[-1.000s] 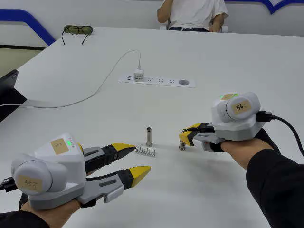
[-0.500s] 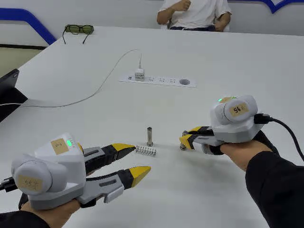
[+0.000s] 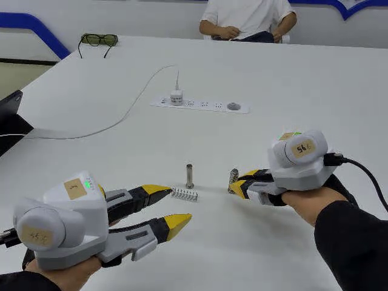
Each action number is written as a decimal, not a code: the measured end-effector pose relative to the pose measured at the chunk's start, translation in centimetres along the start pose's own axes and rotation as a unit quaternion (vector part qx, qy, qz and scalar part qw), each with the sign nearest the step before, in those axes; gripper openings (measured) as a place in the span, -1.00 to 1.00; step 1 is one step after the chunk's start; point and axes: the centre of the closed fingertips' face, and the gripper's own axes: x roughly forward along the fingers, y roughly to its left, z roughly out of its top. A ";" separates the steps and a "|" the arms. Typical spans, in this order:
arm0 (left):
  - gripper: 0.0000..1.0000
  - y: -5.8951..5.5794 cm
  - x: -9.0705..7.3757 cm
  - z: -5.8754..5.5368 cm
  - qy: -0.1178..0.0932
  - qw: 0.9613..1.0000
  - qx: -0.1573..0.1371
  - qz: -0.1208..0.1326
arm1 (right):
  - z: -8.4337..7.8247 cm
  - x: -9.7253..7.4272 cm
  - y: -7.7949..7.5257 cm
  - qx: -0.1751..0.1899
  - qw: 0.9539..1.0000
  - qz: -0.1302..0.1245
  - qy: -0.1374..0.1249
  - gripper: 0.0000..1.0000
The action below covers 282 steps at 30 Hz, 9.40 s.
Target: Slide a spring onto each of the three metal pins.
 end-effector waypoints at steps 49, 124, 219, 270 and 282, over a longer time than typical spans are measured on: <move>-0.34 0.3 -0.5 0.0 0.000 1.000 0.002 0.006 | 1.6 3.0 6.1 -0.048 0.996 0.069 -0.005 -0.68; -0.38 0.0 0.0 -1.2 0.026 0.999 0.017 -0.010 | 0.0 0.5 7.8 -0.097 0.989 0.101 0.041 -0.77; -0.78 -6.5 1.6 -2.5 0.066 0.984 0.089 -0.139 | 3.5 -8.5 14.8 -0.147 0.965 0.217 0.027 -0.77; -0.68 -5.8 1.6 -1.1 0.038 0.991 0.035 -0.122 | 4.5 -7.6 15.3 -0.147 0.967 0.210 0.001 -0.77; -0.78 -5.9 1.6 -0.8 0.033 0.991 0.035 -0.126 | 4.6 -7.6 15.4 -0.147 0.967 0.208 -0.002 -0.76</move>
